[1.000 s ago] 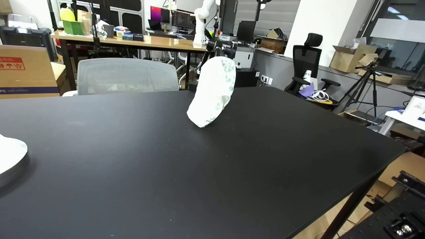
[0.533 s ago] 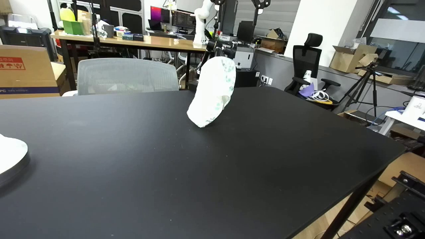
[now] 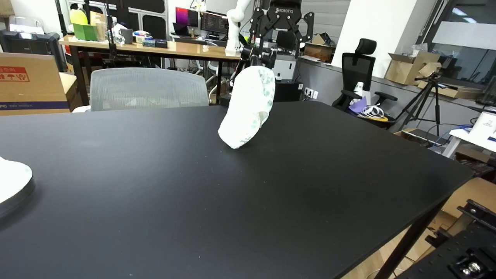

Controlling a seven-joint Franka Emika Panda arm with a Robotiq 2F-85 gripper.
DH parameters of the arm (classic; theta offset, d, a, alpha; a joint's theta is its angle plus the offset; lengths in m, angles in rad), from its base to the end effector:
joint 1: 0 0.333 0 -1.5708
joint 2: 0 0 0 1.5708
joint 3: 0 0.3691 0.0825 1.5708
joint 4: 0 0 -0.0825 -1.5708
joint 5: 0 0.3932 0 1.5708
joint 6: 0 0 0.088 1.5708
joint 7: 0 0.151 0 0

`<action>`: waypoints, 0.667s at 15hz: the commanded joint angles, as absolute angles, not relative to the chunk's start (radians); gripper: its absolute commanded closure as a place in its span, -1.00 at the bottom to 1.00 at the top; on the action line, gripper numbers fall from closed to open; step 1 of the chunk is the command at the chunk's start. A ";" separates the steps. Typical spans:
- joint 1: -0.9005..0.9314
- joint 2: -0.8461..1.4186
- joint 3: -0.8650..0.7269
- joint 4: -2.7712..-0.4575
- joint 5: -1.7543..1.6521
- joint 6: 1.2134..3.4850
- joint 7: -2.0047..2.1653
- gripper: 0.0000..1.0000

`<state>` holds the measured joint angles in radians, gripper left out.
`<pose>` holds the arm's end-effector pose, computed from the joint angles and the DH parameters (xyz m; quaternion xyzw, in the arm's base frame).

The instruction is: Unhang the cloth from the stand

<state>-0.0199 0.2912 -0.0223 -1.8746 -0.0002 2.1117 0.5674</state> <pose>0.6360 -0.0261 0.3553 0.9537 -0.2996 -0.0252 0.0102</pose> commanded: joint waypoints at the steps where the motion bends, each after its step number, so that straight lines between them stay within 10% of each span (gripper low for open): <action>1: -0.001 0.332 -0.032 -1.837 0.042 2.133 0.539 -1.00; 4: 0.010 0.347 -0.035 -1.842 0.057 2.147 0.521 -1.00; 10: 0.017 0.367 -0.039 -1.837 0.059 2.151 0.502 0.11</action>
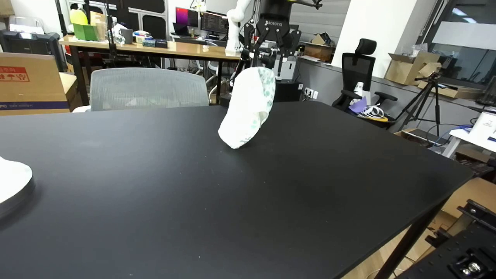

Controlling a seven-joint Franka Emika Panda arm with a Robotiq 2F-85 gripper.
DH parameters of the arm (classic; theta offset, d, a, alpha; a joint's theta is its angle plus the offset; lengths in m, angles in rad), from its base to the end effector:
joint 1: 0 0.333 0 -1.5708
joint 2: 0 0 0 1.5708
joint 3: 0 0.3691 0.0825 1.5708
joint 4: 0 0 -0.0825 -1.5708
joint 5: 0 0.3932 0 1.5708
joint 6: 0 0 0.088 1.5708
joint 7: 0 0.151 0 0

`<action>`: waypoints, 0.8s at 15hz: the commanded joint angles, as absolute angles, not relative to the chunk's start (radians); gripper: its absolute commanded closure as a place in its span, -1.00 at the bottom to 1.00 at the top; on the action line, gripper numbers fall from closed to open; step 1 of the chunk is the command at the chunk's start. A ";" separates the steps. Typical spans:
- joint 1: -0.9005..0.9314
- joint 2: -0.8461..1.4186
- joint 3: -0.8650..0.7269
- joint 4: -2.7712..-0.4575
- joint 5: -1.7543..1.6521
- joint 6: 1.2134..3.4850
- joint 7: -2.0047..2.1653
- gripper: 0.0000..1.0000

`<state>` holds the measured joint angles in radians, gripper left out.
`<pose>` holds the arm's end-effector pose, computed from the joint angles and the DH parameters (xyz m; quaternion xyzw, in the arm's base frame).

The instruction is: Unhang the cloth from the stand

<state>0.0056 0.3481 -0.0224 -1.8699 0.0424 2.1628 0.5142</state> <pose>0.6464 -0.0068 0.3250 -0.9614 0.2736 0.0300 0.0062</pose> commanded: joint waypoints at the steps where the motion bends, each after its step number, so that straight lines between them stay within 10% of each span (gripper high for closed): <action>1: 0.016 0.370 -0.039 -1.837 0.059 2.151 0.499 0.23; 7: 0.016 0.374 -0.038 -1.837 0.064 2.152 0.484 1.00; 12: 0.014 0.369 -0.034 -1.846 0.085 2.151 0.463 1.00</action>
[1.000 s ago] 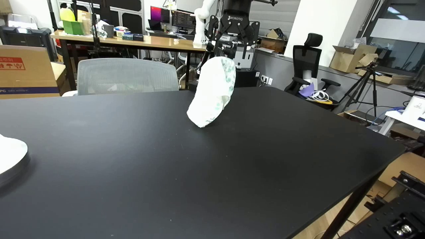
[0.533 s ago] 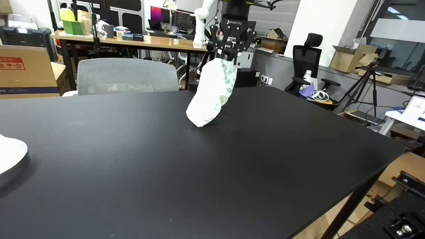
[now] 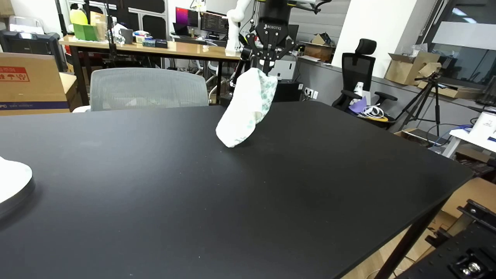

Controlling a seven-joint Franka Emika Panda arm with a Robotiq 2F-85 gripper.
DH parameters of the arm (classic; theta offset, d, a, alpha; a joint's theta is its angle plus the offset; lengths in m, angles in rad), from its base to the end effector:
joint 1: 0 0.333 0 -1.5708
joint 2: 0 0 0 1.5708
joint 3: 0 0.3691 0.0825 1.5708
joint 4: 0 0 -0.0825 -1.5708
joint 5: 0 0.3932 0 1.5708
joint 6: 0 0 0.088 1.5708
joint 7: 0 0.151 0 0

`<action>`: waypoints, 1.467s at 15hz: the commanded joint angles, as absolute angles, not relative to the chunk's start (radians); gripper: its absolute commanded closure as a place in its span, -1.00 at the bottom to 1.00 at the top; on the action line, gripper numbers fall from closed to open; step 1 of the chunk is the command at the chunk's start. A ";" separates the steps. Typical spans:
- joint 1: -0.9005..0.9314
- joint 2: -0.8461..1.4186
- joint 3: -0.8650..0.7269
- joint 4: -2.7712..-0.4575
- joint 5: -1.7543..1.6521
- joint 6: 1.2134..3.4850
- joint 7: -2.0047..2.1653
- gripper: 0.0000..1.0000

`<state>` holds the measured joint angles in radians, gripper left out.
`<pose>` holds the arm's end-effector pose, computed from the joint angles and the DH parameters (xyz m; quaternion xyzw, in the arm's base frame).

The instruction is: Unhang the cloth from the stand

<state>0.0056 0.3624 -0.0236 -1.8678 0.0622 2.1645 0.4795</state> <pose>0.6473 -0.0061 0.3169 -0.9640 0.2630 0.0367 0.0129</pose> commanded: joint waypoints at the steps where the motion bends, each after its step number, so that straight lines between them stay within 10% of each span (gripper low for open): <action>1: 0.013 0.363 -0.032 -1.851 0.090 2.150 0.455 1.00; 22: 0.061 -0.074 0.057 -2.303 0.057 2.182 0.360 1.00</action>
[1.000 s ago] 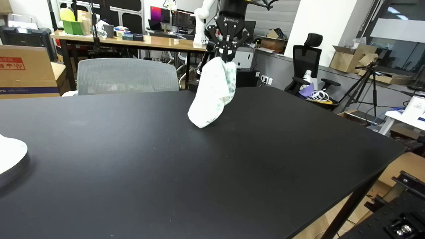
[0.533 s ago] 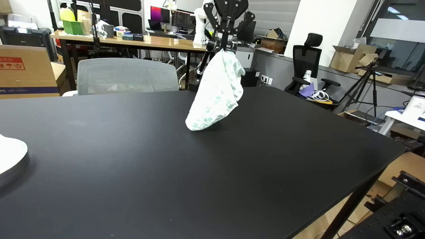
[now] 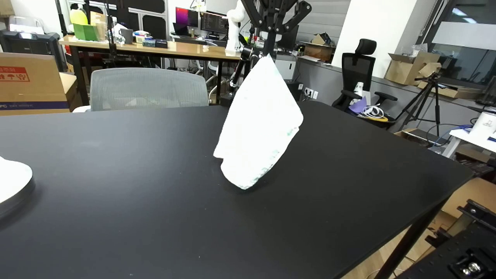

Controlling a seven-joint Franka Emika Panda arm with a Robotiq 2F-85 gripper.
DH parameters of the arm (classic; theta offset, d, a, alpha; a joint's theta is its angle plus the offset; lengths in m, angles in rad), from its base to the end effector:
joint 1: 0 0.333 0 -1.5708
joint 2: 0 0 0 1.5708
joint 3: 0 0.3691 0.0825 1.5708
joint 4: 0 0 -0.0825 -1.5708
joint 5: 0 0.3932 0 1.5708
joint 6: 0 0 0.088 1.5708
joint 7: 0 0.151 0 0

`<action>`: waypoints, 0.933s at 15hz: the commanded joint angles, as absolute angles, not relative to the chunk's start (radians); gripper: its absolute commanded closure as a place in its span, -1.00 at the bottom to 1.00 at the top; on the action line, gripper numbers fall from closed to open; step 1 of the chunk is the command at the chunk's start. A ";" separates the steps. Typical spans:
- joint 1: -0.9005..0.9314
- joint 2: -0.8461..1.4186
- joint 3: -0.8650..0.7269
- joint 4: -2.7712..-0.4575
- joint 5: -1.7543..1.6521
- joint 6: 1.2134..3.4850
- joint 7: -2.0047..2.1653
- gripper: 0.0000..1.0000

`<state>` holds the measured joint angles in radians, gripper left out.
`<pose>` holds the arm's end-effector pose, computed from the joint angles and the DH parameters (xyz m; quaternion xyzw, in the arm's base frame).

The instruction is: Unhang the cloth from the stand

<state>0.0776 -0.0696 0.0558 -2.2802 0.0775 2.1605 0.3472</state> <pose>0.4965 0.0727 0.3833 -0.9909 0.1289 0.0314 0.0229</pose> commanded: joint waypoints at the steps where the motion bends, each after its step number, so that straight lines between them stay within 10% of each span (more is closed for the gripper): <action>1: 0.056 -0.061 0.054 -2.304 0.051 2.200 0.365 1.00; 12: 0.016 0.134 -0.027 -2.301 -0.135 2.472 0.490 1.00; 14: 0.018 0.151 -0.043 -2.301 -0.133 2.479 0.499 0.46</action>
<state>0.0090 0.1370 -0.0186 -2.3021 -0.1075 2.4672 0.4458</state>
